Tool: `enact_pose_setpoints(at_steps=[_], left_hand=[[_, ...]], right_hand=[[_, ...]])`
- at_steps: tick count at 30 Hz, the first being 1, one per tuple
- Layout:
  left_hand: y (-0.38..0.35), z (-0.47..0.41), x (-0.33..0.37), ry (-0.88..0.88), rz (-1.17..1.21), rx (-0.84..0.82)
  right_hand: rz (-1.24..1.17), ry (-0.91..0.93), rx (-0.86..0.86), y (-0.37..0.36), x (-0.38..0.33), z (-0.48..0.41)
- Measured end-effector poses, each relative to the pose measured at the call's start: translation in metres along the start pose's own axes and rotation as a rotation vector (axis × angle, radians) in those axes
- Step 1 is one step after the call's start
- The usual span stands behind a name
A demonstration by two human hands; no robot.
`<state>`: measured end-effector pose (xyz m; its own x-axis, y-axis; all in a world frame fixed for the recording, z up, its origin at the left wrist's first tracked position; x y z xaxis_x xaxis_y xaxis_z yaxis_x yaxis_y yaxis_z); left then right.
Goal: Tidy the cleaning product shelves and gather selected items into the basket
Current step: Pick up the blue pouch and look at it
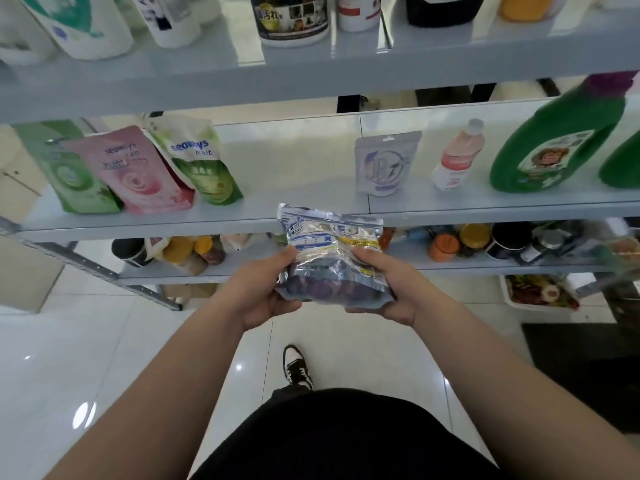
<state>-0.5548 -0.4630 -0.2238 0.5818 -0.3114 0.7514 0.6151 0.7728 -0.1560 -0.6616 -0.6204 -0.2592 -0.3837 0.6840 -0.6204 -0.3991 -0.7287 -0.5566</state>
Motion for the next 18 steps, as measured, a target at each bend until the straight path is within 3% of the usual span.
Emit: enact_pose_setpoints(at_steps=[6, 11, 13, 16, 18], left_hand=[[0.007, -0.002, -0.012, -0.021, -0.052, -0.054], [0.013, -0.009, -0.009, -0.189, -0.108, -0.097], [0.015, -0.013, 0.003, -0.243, -0.115, -0.037], [0.021, -0.019, 0.01, -0.181, -0.039, 0.105], [0.021, -0.023, 0.008, -0.117, 0.122, 0.062]], right_hand=[[0.069, 0.166, 0.038, 0.007, 0.0, 0.002], [0.235, 0.344, 0.113, -0.002, -0.01, 0.006], [0.29, 0.388, 0.129, -0.014, -0.015, 0.005], [0.219, 0.394, 0.06, -0.04, -0.02, 0.001], [0.104, 0.382, -0.023, -0.056, -0.023, -0.005]])
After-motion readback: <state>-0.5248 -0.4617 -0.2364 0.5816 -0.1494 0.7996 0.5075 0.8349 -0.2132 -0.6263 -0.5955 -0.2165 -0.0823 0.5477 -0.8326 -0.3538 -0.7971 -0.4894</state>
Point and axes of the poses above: each hand's wrist, its own z-axis away from the middle knuckle, its own y-axis out of the back of the hand, x = y × z, the point moved 7 cm from there along -z, towards the middle knuckle, and after that the axes turned 5 degrees about -x, right-handed, at the moved point
